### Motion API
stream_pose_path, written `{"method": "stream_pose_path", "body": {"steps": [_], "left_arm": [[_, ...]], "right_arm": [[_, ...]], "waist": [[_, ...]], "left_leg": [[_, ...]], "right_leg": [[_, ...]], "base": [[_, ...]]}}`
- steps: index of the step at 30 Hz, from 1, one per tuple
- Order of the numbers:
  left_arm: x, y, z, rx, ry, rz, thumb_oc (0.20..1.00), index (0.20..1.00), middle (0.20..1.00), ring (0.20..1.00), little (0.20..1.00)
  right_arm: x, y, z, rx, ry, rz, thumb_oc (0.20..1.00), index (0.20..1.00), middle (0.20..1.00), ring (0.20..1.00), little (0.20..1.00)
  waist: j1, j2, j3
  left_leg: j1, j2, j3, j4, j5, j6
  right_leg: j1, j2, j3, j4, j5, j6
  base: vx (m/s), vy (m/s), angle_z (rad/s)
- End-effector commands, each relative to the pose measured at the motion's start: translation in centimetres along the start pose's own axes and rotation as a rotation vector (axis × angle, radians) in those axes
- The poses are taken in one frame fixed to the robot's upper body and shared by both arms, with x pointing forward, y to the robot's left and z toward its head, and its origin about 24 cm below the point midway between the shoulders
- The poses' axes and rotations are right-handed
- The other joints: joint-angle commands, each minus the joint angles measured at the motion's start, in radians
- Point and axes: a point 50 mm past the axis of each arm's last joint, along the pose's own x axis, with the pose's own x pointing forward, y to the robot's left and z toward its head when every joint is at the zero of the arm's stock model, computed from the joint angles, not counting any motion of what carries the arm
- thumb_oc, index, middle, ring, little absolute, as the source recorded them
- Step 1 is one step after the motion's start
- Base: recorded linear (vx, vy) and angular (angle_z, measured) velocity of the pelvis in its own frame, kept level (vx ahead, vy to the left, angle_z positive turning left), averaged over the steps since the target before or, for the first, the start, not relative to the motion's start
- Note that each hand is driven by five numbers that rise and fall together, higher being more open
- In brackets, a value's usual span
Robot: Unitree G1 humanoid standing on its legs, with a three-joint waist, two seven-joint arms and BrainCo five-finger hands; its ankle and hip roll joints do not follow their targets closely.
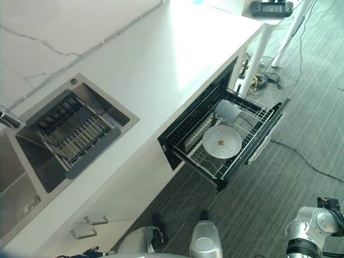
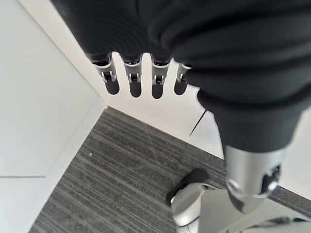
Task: Place the dishes in the dishwasher.
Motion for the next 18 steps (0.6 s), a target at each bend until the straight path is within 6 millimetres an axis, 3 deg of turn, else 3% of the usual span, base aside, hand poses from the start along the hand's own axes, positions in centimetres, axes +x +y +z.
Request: {"method": "stream_pose_path", "body": {"steps": [1,4,6,8,10,12,15,18], "left_arm": [[0.1,2.1,2.4,-0.029,-0.067,0.055,1.0,1.0,1.0,1.0,1.0],[0.1,2.5,2.9,-0.034,-0.071,0.058,1.0,1.0,1.0,1.0,1.0],[0.1,2.6,3.3,-0.03,-0.084,0.062,1.0,1.0,1.0,1.0,1.0],[0.1,2.8,3.8,-0.037,-0.095,0.072,1.0,1.0,1.0,1.0,1.0],[0.1,3.2,4.9,-0.088,-0.101,0.074,1.0,1.0,1.0,1.0,1.0],[0.1,4.2,4.5,-0.13,-0.072,0.112,1.0,1.0,1.0,1.0,1.0],[0.0,5.5,3.5,-0.134,-0.045,0.135,1.0,1.0,1.0,1.0,1.0],[-0.1,6.1,3.0,-0.102,-0.04,0.128,1.0,1.0,1.0,1.0,1.0]], "right_arm": [[0.1,4.9,1.2,0.145,0.069,0.341,1.0,1.0,1.0,1.0,1.0],[-0.3,6.1,-0.5,0.143,0.222,0.435,1.0,1.0,1.0,1.0,1.0],[-0.6,6.3,-2.6,0.022,0.338,0.503,1.0,1.0,1.0,1.0,1.0],[-1.1,6.9,-3.3,-0.005,0.388,0.592,1.0,1.0,1.0,1.0,1.0],[-1.8,9.7,-2.7,0.056,0.397,0.758,1.0,1.0,1.0,1.0,1.0],[-3.3,13.9,-1.3,0.156,0.384,0.939,1.0,1.0,1.0,1.0,1.0],[-5.3,17.3,0.2,0.214,0.357,1.13,1.0,1.0,1.0,1.0,1.0],[-6.6,19.4,1.6,0.226,0.358,1.26,1.0,1.0,1.0,1.0,1.0]], "waist": [[0.041,-0.031,0.075],[0.051,-0.028,0.088],[0.065,-0.029,0.104],[0.075,-0.028,0.12],[0.089,-0.019,0.148],[0.106,-0.022,0.181],[0.128,-0.032,0.209],[0.149,-0.046,0.209]], "left_leg": [[0.037,0.022,-0.024,0.081,-0.113,-0.03],[0.021,0.019,-0.033,0.081,-0.101,-0.033],[0.02,0.008,-0.044,0.081,-0.109,-0.039],[0.005,-0.001,-0.049,0.081,-0.094,-0.034],[-0.023,-0.019,-0.05,0.081,-0.081,-0.026],[-0.063,-0.037,-0.039,0.082,-0.064,-0.022],[-0.123,-0.033,-0.039,0.121,-0.074,-0.015],[-0.172,-0.027,-0.049,0.145,-0.077,-0.011]], "right_leg": [[0.007,-0.042,-0.075,0.097,-0.084,-0.02],[-0.02,-0.044,-0.078,0.127,-0.091,-0.022],[-0.037,-0.051,-0.068,0.169,-0.123,-0.018],[-0.072,-0.058,-0.067,0.218,-0.131,-0.023],[-0.126,-0.064,-0.062,0.271,-0.142,-0.028],[-0.194,-0.071,-0.057,0.325,-0.15,-0.03],[-0.251,-0.067,-0.059,0.368,-0.157,-0.034],[-0.288,-0.062,-0.061,0.388,-0.159,-0.036]], "base": [[-0.1,-0.059,0.09],[-0.05,-0.067,0.16],[0.01,-0.082,0.24],[-0.05,-0.066,0.14],[-0.12,-0.017,0.08],[-0.14,0.009,-0.07],[-0.06,-0.025,-0.07],[0.0,-0.065,0.07]]}}
